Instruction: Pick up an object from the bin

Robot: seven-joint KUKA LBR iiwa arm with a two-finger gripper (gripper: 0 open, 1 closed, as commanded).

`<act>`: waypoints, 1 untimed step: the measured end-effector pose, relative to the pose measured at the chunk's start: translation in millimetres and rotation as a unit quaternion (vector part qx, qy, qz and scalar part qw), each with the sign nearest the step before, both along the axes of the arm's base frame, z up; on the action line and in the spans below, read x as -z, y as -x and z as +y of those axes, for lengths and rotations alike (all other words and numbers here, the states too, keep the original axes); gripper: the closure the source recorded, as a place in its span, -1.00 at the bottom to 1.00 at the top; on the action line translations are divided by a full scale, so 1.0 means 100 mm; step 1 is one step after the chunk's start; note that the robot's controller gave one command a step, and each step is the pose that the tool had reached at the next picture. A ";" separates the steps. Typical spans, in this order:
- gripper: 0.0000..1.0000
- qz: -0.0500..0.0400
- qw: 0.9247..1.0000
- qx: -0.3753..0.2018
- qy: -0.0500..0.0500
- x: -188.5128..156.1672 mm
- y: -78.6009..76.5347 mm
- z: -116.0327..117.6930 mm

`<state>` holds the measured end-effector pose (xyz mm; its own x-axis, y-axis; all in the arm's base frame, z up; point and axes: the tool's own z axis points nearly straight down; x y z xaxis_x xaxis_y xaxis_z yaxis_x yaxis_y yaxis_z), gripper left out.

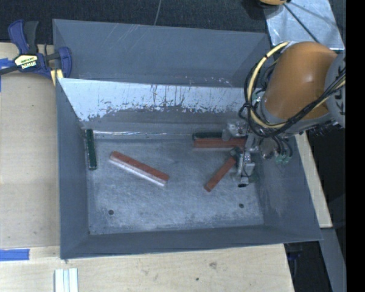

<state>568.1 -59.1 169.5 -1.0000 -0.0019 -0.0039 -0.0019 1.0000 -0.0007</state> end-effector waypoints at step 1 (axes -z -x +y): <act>-1.00 0.000 1.000 0.000 0.000 0.00 0.00 0.00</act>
Offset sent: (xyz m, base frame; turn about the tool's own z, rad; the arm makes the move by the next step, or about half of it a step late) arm 0.0083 -0.0056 -0.0995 -0.0884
